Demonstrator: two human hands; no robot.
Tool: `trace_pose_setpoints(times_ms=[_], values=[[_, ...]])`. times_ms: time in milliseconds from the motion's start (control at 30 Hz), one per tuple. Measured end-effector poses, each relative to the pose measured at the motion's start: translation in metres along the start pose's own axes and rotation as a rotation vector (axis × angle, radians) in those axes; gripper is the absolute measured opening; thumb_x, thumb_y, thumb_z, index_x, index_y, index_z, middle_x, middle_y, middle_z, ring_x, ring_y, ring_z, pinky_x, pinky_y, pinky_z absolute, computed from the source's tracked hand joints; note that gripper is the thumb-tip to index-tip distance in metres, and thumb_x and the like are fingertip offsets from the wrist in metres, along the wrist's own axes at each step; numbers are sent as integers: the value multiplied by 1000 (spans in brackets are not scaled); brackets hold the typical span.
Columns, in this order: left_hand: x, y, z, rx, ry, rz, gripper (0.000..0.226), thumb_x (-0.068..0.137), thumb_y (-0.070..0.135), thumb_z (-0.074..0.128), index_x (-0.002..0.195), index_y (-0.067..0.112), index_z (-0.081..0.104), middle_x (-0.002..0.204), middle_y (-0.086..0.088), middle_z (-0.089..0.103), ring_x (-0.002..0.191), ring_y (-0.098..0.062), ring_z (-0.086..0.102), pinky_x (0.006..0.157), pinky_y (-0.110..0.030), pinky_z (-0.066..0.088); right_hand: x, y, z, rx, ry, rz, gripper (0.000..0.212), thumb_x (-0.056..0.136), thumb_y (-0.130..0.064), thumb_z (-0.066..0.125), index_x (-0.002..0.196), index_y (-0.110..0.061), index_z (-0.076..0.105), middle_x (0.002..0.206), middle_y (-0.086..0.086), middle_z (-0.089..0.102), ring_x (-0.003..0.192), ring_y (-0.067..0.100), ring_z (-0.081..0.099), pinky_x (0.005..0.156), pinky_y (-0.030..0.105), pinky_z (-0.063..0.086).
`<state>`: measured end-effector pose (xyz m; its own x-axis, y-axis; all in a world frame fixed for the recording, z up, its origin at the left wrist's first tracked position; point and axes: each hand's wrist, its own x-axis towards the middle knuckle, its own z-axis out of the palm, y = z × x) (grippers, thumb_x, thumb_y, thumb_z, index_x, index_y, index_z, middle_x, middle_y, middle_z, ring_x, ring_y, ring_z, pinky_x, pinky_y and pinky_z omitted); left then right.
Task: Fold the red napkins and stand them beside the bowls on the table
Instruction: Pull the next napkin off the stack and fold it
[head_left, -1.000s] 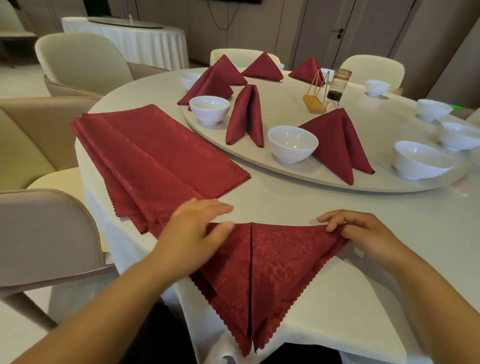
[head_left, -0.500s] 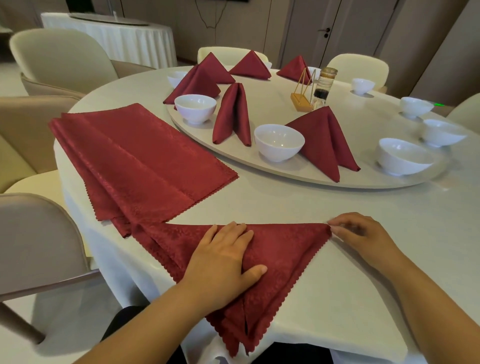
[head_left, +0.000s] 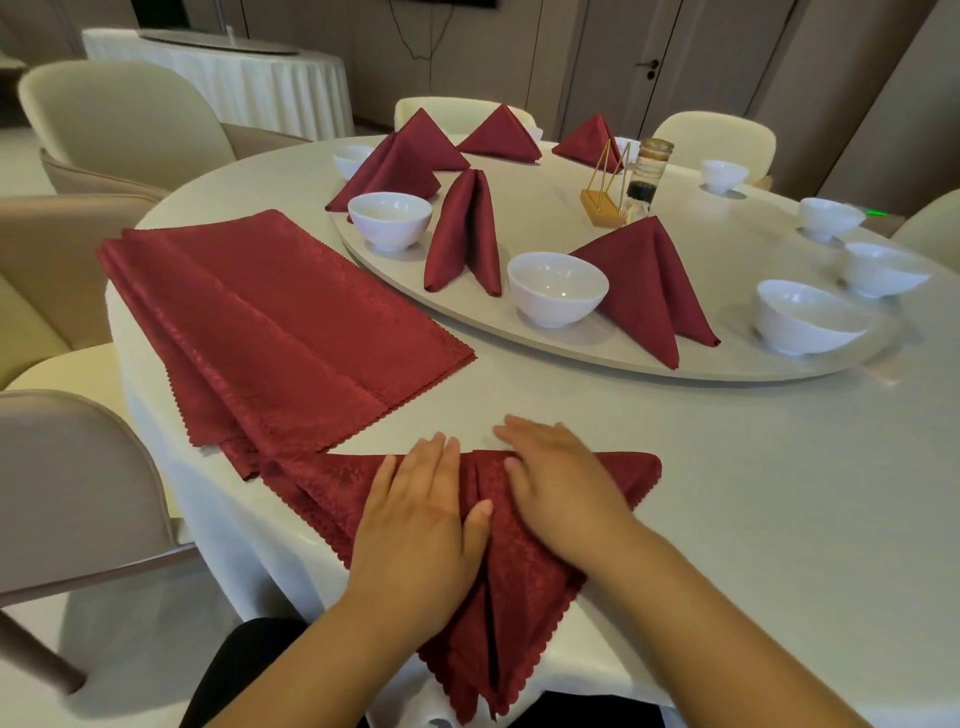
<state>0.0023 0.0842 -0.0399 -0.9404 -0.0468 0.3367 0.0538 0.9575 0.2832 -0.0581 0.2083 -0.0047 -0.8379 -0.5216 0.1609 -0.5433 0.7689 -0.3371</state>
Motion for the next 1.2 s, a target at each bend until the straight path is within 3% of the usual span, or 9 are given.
trace_pose_setpoints(times_ms=[233, 400, 600, 667, 800, 967, 1033, 1100, 1200], values=[[-2, -3, 12, 116, 58, -9, 60, 75, 42, 35, 94, -2, 71, 98, -14, 70, 92, -26, 68, 91, -35, 34, -16, 0, 19, -147, -182, 60, 74, 78, -47, -4, 147, -23, 5, 156, -3, 1, 142, 9, -2, 104, 20, -16], [-1, -4, 9, 155, 31, -18, 61, 74, 45, 34, 93, 1, 72, 97, -11, 71, 91, -24, 69, 74, -46, 53, -37, 23, -2, -169, -248, 284, 58, 98, -45, 14, 146, -19, -7, 155, 0, -12, 141, 11, -13, 109, 24, -14], [-2, -4, 10, 148, 57, -30, 61, 75, 46, 34, 95, 3, 72, 99, -9, 71, 93, -22, 68, 76, -42, 54, -49, 41, -13, -264, -272, 425, 59, 96, -45, -1, 146, -15, -9, 155, 2, -10, 142, 12, -11, 110, 31, -16], [-3, -4, 10, 114, 87, -41, 62, 77, 45, 34, 101, 0, 69, 101, -11, 70, 93, -22, 68, 84, -37, 51, -42, 36, -19, -285, -236, 411, 53, 99, -38, 6, 147, -16, -3, 156, 2, -4, 143, 13, -5, 111, 32, -14], [-2, -3, 7, 86, 127, -49, 55, 79, 34, 35, 104, -3, 67, 101, -13, 70, 92, -23, 68, 71, -45, 53, -19, 6, -16, -115, -89, 177, 48, 99, -31, 8, 147, -21, 9, 155, -4, 5, 142, 7, 3, 107, 17, -10], [-1, -4, 11, 31, 105, -39, 49, 71, 22, 33, 89, 2, 73, 95, -11, 71, 88, -21, 69, 81, -31, 50, -2, -23, 21, -29, -180, 72, 57, 94, -38, 1, 147, -19, 8, 155, -2, 9, 141, 7, 7, 108, 18, -10], [0, -4, 11, 30, 90, -33, 49, 70, 23, 33, 88, 3, 73, 95, -9, 72, 88, -19, 69, 87, -30, 45, -1, -22, 29, -65, -171, 59, 78, 77, -48, -14, 147, -21, 5, 155, -5, 5, 141, 6, 1, 106, 19, -14], [1, -6, 7, 47, 47, -29, 50, 69, 26, 33, 88, 6, 74, 94, -7, 72, 88, -17, 69, 70, -31, 54, -3, -22, 30, -117, -182, 49, 98, 56, -47, -23, 147, -23, 4, 155, -8, 2, 141, 5, -2, 103, 19, -17], [3, -21, 3, 66, 27, -48, 52, 67, 31, 33, 89, 6, 74, 94, -7, 72, 89, -17, 69, 70, -36, 55, -3, -24, 28, -133, -171, 56, 100, 53, -44, -24, 147, -25, 3, 155, -9, 1, 141, 5, -3, 102, 19, -18]])
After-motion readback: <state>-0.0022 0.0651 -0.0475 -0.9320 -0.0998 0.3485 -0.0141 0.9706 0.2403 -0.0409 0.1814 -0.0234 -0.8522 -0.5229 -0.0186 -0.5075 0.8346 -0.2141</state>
